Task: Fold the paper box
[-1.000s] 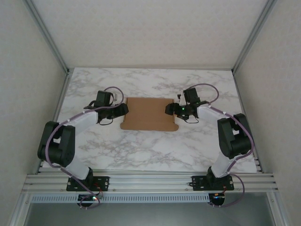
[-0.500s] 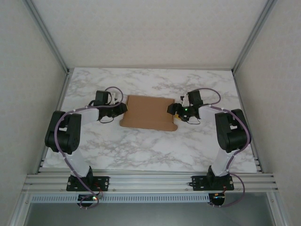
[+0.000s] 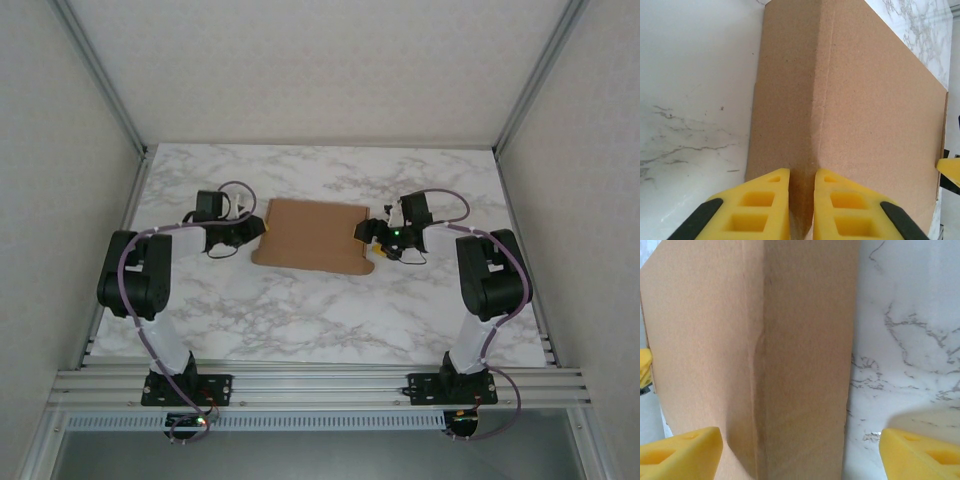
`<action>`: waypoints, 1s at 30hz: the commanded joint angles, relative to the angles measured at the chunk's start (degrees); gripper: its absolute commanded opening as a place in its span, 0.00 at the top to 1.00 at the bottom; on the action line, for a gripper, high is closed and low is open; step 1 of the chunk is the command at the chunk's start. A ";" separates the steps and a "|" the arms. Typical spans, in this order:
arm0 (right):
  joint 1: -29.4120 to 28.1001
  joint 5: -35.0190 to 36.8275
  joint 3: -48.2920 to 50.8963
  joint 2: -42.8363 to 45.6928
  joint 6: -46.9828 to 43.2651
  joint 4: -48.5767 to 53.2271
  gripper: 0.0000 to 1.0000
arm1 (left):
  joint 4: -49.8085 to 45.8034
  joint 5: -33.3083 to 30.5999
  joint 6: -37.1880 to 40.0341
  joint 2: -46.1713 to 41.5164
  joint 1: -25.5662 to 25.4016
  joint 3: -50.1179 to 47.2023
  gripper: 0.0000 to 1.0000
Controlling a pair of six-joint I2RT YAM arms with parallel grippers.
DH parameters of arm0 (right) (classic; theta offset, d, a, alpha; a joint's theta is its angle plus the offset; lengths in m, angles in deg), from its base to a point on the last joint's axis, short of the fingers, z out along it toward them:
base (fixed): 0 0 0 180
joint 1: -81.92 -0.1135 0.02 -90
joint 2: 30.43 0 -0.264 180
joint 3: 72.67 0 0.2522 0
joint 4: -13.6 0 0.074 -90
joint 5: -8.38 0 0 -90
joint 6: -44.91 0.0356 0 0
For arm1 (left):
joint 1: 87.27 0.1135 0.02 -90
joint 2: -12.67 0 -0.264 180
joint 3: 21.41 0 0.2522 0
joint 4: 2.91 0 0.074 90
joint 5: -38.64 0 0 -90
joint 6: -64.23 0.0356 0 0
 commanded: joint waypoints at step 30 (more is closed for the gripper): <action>-0.57 -16.88 -1.06 -9.54 14.55 -22.63 0.09 | -8.69 -6.78 1.21 6.55 2.10 -1.81 1.00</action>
